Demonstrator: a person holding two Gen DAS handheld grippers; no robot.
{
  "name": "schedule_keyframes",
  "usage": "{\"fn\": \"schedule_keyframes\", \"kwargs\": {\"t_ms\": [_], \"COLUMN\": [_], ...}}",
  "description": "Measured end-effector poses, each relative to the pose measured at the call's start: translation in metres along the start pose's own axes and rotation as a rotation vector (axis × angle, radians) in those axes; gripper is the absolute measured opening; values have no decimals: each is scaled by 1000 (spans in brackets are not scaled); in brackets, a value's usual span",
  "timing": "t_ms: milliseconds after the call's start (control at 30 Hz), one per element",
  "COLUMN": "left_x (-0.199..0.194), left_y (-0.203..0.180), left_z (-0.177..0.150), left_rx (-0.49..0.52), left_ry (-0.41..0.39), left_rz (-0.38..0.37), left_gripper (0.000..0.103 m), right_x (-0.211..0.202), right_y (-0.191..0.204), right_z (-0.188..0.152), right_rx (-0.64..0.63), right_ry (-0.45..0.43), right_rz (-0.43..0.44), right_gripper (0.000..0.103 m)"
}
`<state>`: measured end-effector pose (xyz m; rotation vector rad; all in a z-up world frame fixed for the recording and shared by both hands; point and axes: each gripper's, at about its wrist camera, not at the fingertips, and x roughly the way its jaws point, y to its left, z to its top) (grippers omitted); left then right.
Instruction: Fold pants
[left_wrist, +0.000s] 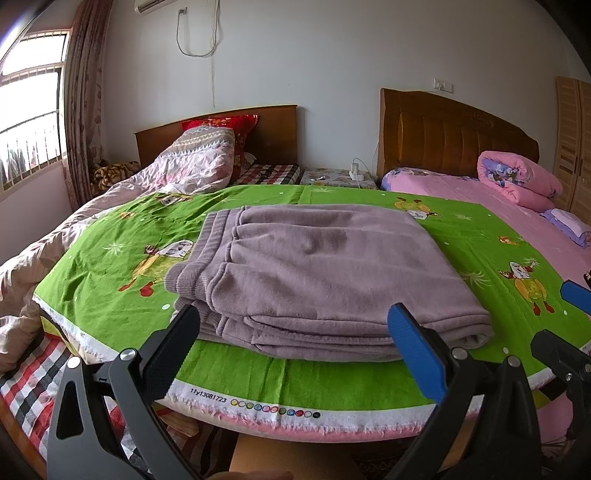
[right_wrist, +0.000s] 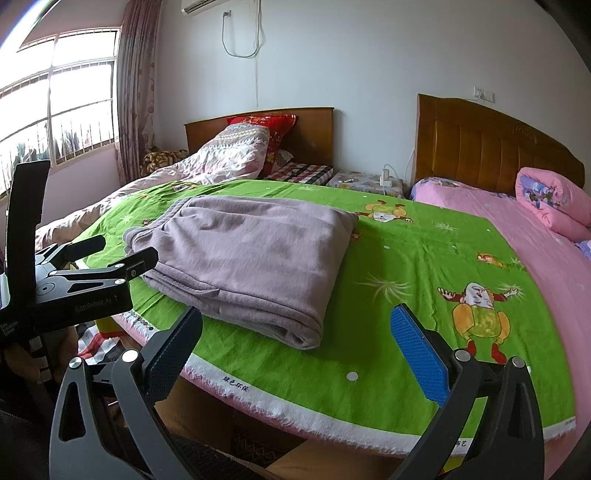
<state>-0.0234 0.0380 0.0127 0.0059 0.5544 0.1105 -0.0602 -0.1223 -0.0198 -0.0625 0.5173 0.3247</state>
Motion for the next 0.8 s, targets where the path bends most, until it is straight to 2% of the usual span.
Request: {"fn": "schedule_keyframes", "kwargs": {"t_ms": [267,467,800], "left_x": [-3,-6,0], "left_y": [-1,-1,-1], "left_z": [2,2,1], "left_rx": [12,6,12], "left_ry": [-12,-31,-7], "left_rz": [9,-24,-19], "left_gripper": [101,102,101], "right_x": [0,0,0], "right_y": [-1,-1,0], "right_z": [1,0,-3], "right_rx": [0,0,5], "right_ry": [1,1,4], "right_rz": [0,1,1], "right_gripper": [99,99,99]}}
